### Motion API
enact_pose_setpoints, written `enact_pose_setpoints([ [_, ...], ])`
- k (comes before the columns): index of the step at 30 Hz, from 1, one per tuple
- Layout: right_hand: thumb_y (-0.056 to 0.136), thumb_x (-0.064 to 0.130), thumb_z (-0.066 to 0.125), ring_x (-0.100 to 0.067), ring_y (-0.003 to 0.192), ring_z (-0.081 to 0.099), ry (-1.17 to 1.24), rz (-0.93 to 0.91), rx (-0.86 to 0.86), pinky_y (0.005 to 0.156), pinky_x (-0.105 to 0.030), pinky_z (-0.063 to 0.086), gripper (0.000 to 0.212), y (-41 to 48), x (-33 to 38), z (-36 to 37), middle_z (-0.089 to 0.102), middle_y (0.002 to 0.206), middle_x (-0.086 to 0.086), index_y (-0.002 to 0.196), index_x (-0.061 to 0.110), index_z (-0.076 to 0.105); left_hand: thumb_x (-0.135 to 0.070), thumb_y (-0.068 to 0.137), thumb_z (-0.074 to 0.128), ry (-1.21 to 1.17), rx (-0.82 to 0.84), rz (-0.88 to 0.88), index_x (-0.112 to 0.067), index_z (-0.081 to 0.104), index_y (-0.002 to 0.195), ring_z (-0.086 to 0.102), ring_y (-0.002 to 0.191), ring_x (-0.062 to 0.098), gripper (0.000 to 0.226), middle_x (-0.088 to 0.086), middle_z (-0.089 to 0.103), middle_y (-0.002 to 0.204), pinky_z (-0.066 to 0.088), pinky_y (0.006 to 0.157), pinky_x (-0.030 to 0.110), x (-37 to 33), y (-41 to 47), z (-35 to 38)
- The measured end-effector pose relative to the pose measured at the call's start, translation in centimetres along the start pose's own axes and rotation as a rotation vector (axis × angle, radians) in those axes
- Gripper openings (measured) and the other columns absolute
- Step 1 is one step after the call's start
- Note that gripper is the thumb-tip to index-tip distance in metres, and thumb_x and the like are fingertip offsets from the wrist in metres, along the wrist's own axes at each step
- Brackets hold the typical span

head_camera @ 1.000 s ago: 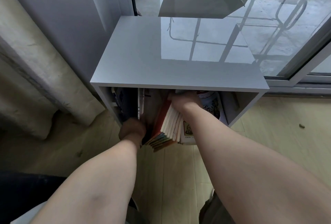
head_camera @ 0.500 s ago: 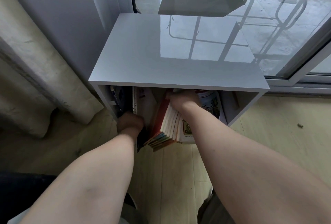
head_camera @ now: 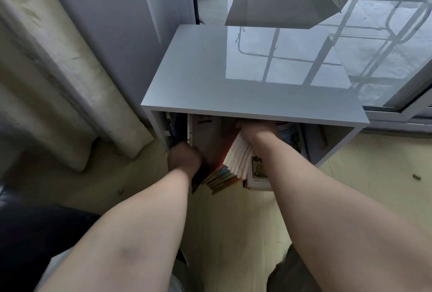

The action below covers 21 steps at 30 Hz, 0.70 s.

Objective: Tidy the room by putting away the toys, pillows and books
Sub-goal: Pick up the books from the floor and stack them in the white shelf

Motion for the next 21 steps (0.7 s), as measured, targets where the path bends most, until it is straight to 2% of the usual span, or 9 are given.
enact_pose_setpoints([
  [3, 0.106, 0.033, 0.044, -0.020, 0.086, 0.053, -0.001, 0.017, 0.042, 0.088, -0.035, 0.048, 0.032, 0.2, 0.2, 0.2, 0.051, 0.090, -0.005, 0.124, 0.008, 0.055, -0.031, 0.102, 0.053, -0.159, -0.082, 0.012, -0.004, 0.064, 0.120, 0.063, 0.113, 0.040, 0.034, 0.021, 0.066, 0.123, 0.047, 0.084, 0.034, 0.5, -1.0, -0.5],
  [5, 0.109, 0.028, 0.040, -0.016, 0.080, 0.047, 0.040, 0.012, 0.078, 0.085, -0.030, 0.038, 0.020, 0.1, 0.6, 0.4, 0.042, 0.082, -0.002, 0.116, 0.012, 0.049, -0.029, 0.103, 0.053, -0.215, -0.100, 0.014, -0.003, 0.062, 0.122, 0.062, 0.114, 0.040, 0.034, 0.021, 0.066, 0.124, 0.047, 0.087, 0.035, 1.2, -1.8, -0.2],
  [6, 0.110, 0.026, 0.039, -0.016, 0.083, 0.048, 0.072, 0.017, 0.080, 0.086, -0.029, 0.037, 0.014, 0.1, 0.8, 0.4, 0.040, 0.081, 0.000, 0.112, 0.013, 0.045, -0.026, 0.103, 0.054, -0.241, -0.108, 0.006, -0.002, 0.062, 0.123, 0.062, 0.114, 0.041, 0.033, 0.022, 0.066, 0.123, 0.047, 0.088, 0.036, 1.6, -2.1, 0.0],
  [9, 0.107, 0.029, 0.047, -0.021, 0.103, 0.055, 0.117, 0.016, 0.054, 0.097, -0.031, 0.047, 0.020, -0.1, 1.2, 1.2, 0.045, 0.081, -0.001, 0.096, 0.012, 0.048, -0.016, 0.099, 0.055, -0.355, -0.131, -0.050, -0.005, 0.064, 0.129, 0.062, 0.116, 0.041, 0.033, 0.022, 0.067, 0.125, 0.049, 0.094, 0.039, 3.0, -2.4, 0.5],
  [11, 0.101, 0.035, 0.056, -0.028, 0.106, 0.065, 0.161, 0.014, -0.012, 0.100, -0.043, 0.054, 0.030, 0.2, 1.5, 1.8, 0.054, 0.084, -0.004, 0.078, 0.019, 0.047, -0.011, 0.099, 0.054, -0.414, -0.144, -0.073, -0.006, 0.065, 0.131, 0.062, 0.118, 0.041, 0.034, 0.021, 0.067, 0.126, 0.050, 0.097, 0.041, 3.2, -2.4, 0.5],
  [13, 0.097, 0.037, 0.060, -0.033, 0.103, 0.067, 0.206, -0.001, -0.045, 0.094, -0.050, 0.057, 0.031, 0.7, 1.5, 2.6, 0.059, 0.086, -0.005, 0.074, 0.023, 0.046, -0.009, 0.098, 0.054, -0.469, -0.175, -0.075, -0.007, 0.066, 0.129, 0.063, 0.117, 0.040, 0.033, 0.020, 0.068, 0.123, 0.051, 0.094, 0.039, 3.3, -2.2, 0.5],
  [17, 0.096, 0.036, 0.058, -0.031, 0.100, 0.066, 0.148, -0.052, -0.091, 0.092, -0.049, 0.057, 0.026, 1.3, 1.7, 3.5, 0.057, 0.082, 0.000, 0.074, 0.027, 0.047, -0.007, 0.099, 0.055, -0.437, -0.204, -0.006, -0.007, 0.068, 0.125, 0.064, 0.110, 0.038, 0.029, 0.020, 0.070, 0.114, 0.045, 0.080, 0.032, 2.3, -2.5, 0.7],
  [19, 0.096, 0.040, 0.057, -0.030, 0.102, 0.066, 0.117, -0.063, -0.087, 0.092, -0.048, 0.057, 0.022, 2.0, 1.8, 3.7, 0.063, 0.092, -0.002, 0.078, 0.028, 0.050, -0.006, 0.099, 0.056, -0.420, -0.221, 0.035, -0.008, 0.068, 0.125, 0.065, 0.107, 0.036, 0.029, 0.019, 0.071, 0.112, 0.045, 0.078, 0.031, 1.8, -2.2, 0.8],
  [21, 0.095, 0.045, 0.057, -0.030, 0.104, 0.065, 0.120, -0.060, -0.068, 0.093, -0.046, 0.057, 0.021, 2.7, 1.9, 3.7, 0.067, 0.105, -0.006, 0.090, 0.024, 0.056, -0.007, 0.100, 0.055, -0.415, -0.186, 0.065, -0.008, 0.069, 0.123, 0.066, 0.104, 0.033, 0.027, 0.016, 0.071, 0.109, 0.043, 0.076, 0.028, 1.3, -1.7, 1.1],
])
Point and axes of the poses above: each hand's wrist, its own y-axis towards the middle knuckle, its own z-axis out of the palm, x = y × z, the point moved 6 cm from there along y, towards the middle knuckle
